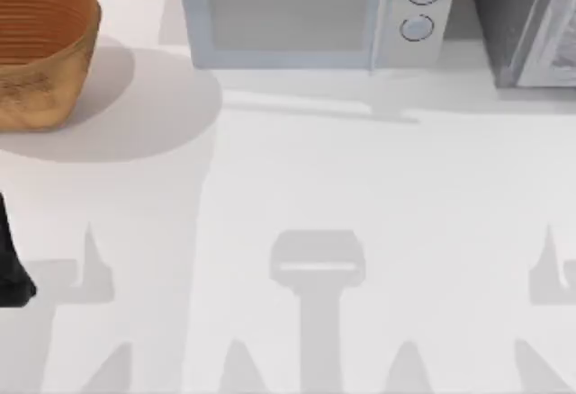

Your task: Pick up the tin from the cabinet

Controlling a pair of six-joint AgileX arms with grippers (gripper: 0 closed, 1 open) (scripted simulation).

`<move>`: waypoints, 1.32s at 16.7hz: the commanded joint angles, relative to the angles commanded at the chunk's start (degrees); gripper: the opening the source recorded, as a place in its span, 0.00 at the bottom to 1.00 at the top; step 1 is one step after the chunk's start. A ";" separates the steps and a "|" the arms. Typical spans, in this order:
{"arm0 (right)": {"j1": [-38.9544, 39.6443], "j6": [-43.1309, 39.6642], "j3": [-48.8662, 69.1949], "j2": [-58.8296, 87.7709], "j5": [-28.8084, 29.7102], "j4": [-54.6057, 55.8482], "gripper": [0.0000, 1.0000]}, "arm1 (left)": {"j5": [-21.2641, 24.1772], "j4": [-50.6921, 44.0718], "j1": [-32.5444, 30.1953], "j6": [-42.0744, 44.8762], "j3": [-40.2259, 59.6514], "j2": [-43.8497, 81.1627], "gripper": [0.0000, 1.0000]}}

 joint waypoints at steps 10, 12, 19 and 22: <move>2.60 0.23 21.66 18.43 2.73 -5.85 1.00 | 0.00 0.00 0.00 0.00 0.00 0.00 1.00; 3.69 0.32 31.98 26.25 3.88 -8.32 1.00 | 0.00 0.00 0.00 0.00 0.00 0.00 1.00; 7.72 0.66 71.56 55.28 8.16 -17.43 1.00 | 0.00 0.00 0.00 0.00 0.00 0.00 1.00; 9.11 0.78 85.70 65.50 9.67 -20.59 1.00 | 0.00 0.00 0.00 0.00 0.00 0.00 1.00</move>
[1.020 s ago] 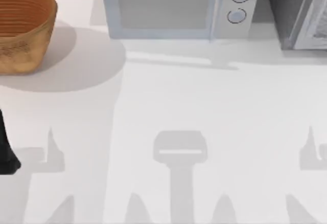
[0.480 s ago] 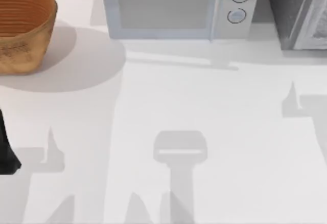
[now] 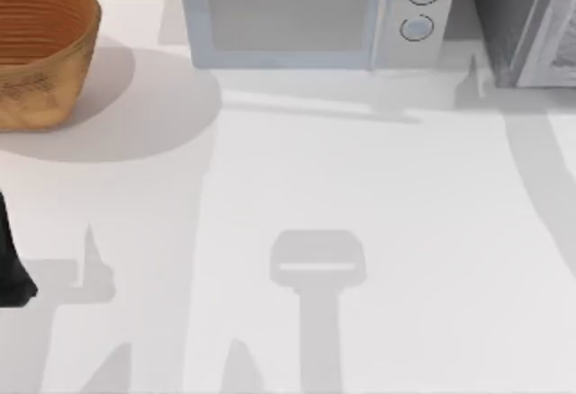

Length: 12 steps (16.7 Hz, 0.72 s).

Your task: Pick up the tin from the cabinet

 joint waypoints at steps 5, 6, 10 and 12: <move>1.36 0.11 13.11 9.78 1.48 -3.08 1.00 | 0.00 0.00 0.00 0.00 0.00 0.00 1.00; 1.44 0.12 13.90 10.39 1.58 -3.28 1.00 | 0.00 0.00 0.00 0.00 0.00 0.00 1.00; 1.46 0.12 14.10 10.54 1.60 -3.33 1.00 | 0.00 0.00 0.00 0.00 0.00 0.00 1.00; 1.20 0.10 13.87 10.54 1.51 -3.03 1.00 | 0.00 0.00 0.00 0.00 0.00 0.00 1.00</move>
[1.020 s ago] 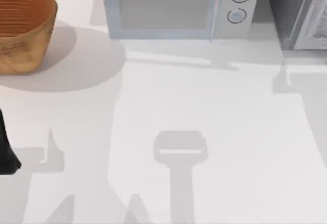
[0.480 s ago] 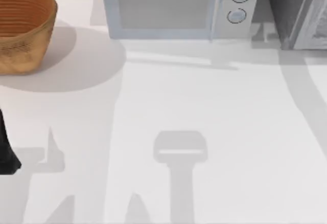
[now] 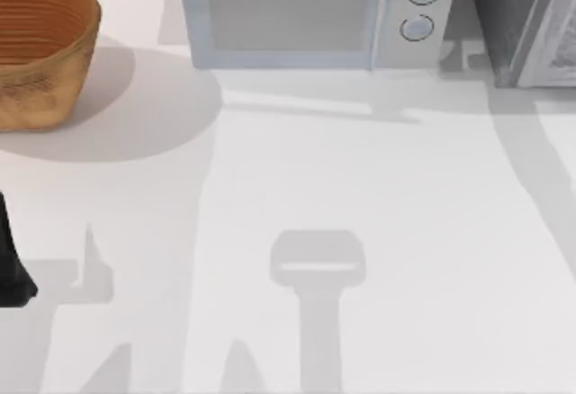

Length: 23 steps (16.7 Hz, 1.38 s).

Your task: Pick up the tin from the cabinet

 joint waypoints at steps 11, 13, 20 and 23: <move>-0.83 -0.16 -0.85 8.23 -0.31 9.68 1.00 | 0.00 0.00 0.00 0.00 0.00 0.00 1.00; -1.13 -0.16 0.15 9.22 -0.35 9.64 1.00 | 0.00 0.00 0.00 0.00 0.00 0.00 1.00; -2.97 -0.15 12.47 21.32 -1.98 9.46 1.00 | 0.00 0.00 0.00 0.00 0.00 0.00 1.00; -3.00 -0.15 12.62 21.46 -2.01 9.45 1.00 | 0.00 0.00 0.00 0.00 0.00 0.00 1.00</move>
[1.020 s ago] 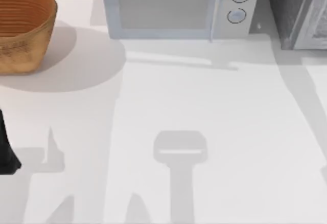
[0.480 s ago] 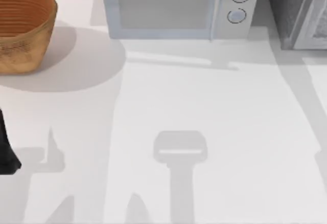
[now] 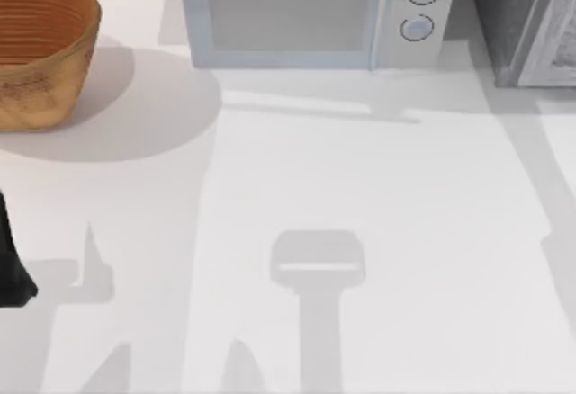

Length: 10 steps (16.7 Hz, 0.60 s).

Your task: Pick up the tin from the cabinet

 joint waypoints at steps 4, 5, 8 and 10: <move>0.00 0.00 0.00 0.00 0.00 0.00 0.77 | 0.00 0.00 0.00 0.00 0.00 0.00 1.00; 0.00 0.00 0.00 0.00 0.00 0.00 0.70 | 0.00 0.00 0.00 0.00 0.00 0.00 1.00; 0.00 0.00 0.00 0.00 0.00 0.00 0.47 | 0.00 0.00 0.00 0.00 0.00 0.00 1.00; 0.00 0.00 0.00 0.00 0.00 0.00 0.32 | 0.00 0.00 0.00 0.00 0.00 0.00 1.00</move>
